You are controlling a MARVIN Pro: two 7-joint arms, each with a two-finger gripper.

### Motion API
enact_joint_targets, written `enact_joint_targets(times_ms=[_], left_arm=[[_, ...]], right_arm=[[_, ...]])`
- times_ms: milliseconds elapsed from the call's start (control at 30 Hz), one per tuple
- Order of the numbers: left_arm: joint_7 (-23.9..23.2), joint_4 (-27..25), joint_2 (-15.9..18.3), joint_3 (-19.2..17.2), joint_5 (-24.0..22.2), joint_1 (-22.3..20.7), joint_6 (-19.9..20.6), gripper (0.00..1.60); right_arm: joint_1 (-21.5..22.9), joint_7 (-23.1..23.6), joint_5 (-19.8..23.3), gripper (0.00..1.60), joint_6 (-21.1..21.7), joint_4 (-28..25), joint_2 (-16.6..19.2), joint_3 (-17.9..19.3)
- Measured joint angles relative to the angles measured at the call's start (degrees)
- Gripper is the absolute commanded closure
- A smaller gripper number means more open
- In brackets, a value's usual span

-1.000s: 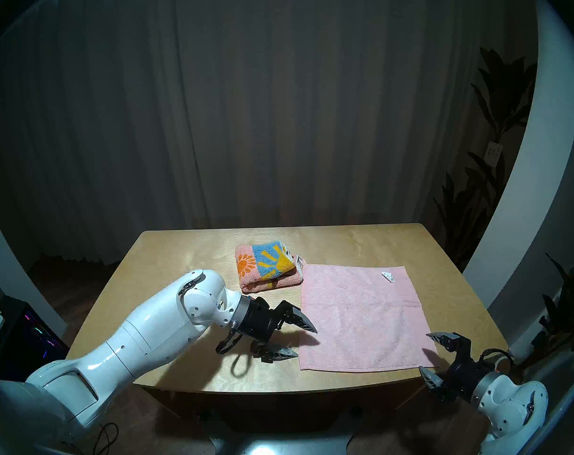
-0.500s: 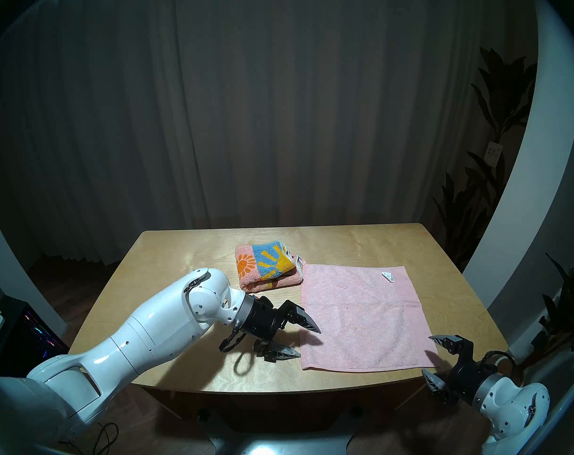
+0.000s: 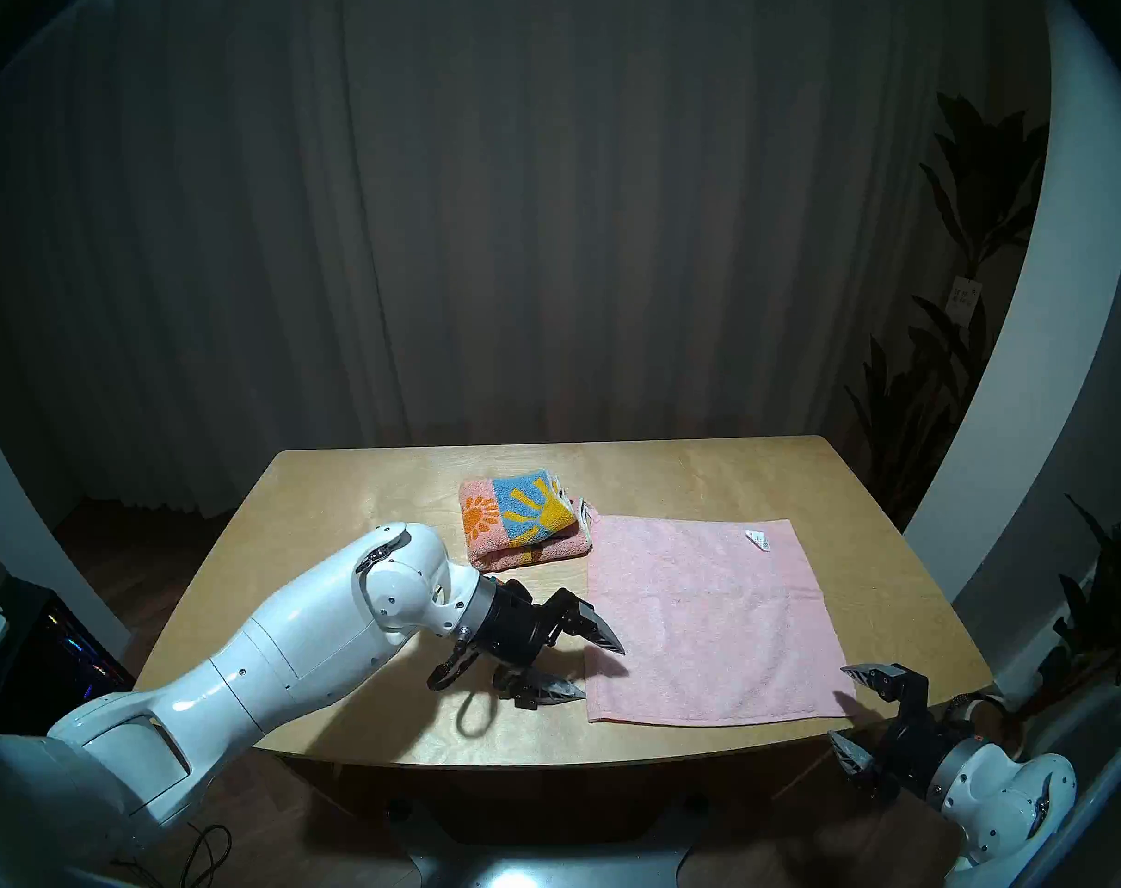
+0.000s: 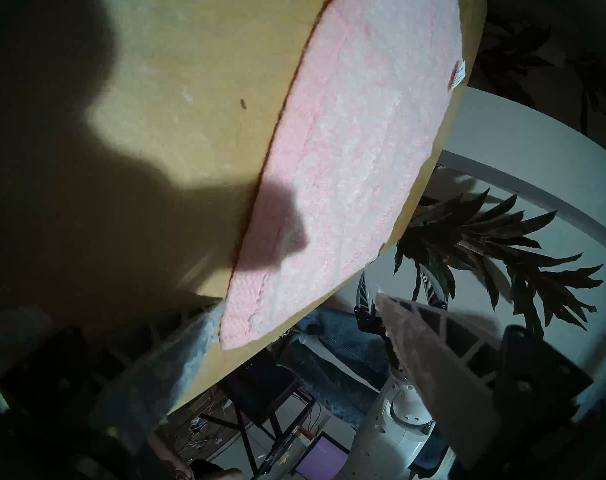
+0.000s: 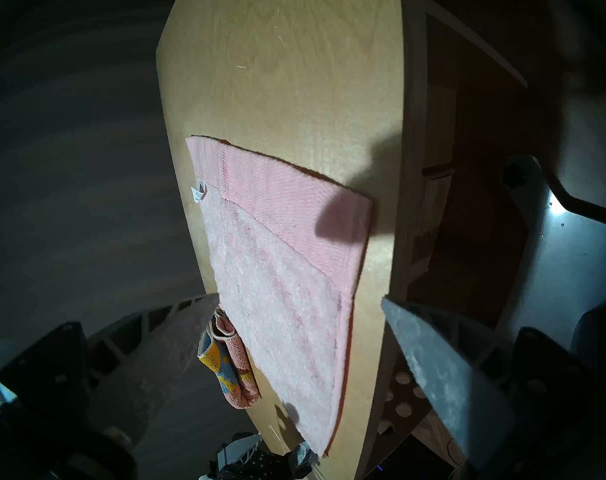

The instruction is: Fold each towel twice and stack them on table

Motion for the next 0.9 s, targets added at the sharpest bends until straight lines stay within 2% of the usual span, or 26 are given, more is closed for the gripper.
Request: enact_joint_targets(times_ms=[367, 900], left_arm=[[-0.07, 0.07, 0.32, -0.16, 1.14, 0.13, -0.12, 0.0], [0.54, 0.18, -2.54, 1.47, 6.1, -1.43, -1.62, 0.0]], right_arm=[[0.09, -0.31, 0.48, 0.0, 0.07, -0.15, 0.18, 0.0], [-0.05, -0.99, 1.0, 0.0, -0.51, -0.83, -0.23, 0.32]])
